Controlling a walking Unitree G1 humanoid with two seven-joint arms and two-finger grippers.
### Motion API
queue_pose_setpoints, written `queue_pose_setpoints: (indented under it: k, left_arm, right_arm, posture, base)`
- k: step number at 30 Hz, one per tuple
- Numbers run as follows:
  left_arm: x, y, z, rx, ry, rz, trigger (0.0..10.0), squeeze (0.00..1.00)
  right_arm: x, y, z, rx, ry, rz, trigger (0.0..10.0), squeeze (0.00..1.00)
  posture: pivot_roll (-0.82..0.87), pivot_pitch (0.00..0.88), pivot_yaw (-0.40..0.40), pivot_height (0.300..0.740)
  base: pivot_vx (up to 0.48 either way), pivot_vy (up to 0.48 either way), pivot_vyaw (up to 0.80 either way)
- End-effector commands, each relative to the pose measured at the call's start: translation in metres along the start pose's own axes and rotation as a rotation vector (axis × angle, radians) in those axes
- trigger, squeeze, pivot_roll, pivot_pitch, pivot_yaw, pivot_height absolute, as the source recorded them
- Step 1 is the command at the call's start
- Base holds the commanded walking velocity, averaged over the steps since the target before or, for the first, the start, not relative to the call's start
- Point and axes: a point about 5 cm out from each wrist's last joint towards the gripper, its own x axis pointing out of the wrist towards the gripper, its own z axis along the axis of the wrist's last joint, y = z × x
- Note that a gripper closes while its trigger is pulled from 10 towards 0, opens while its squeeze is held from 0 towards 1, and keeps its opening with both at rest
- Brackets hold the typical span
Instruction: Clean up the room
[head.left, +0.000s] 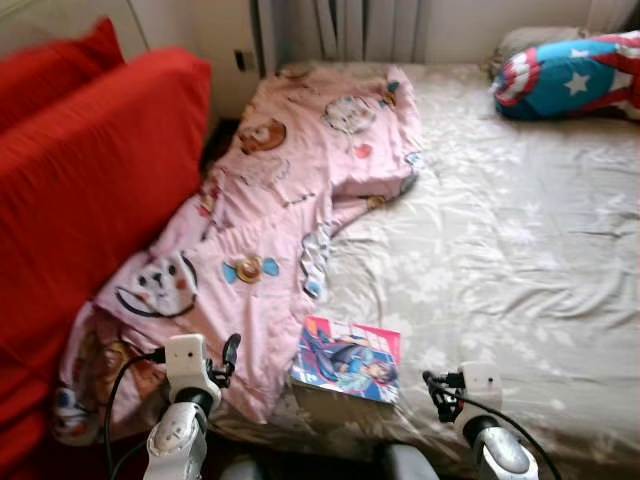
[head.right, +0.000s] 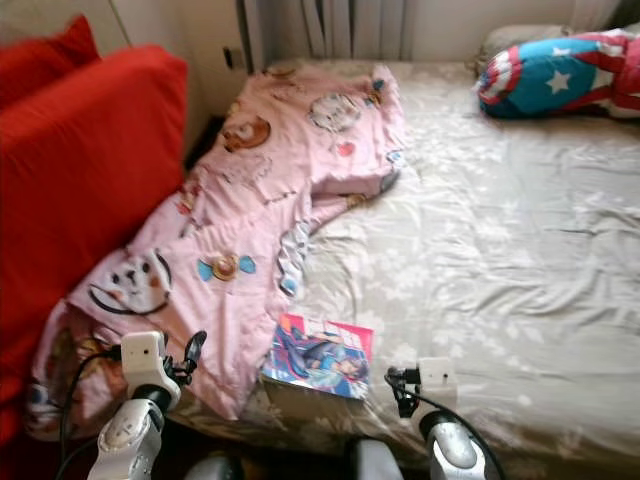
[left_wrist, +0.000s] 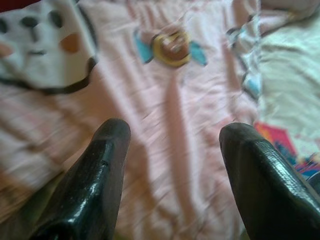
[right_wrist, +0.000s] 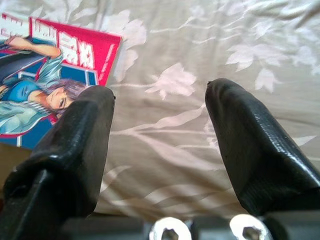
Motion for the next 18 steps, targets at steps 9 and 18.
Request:
queue_pose_setpoints:
  k: [9,18]
  left_arm:
    - [-0.010,0.020,0.016,0.032,-0.047,0.041,10.0,0.00]
    - [-0.019,0.028,0.025,0.064,-0.051,0.046,10.0,0.00]
  right_arm:
    - [0.009,0.013,0.005,0.052,0.039,0.014,10.0,0.00]
    - [0.018,0.006,0.022,0.178,0.016,-0.084,10.0,0.00]
  posture:
    - [0.04,0.257,0.076,0.651]
    - [0.07,0.320,0.108,0.651]
  base:
    - [0.000,0.000,0.00]
    - [0.000,0.000,0.00]
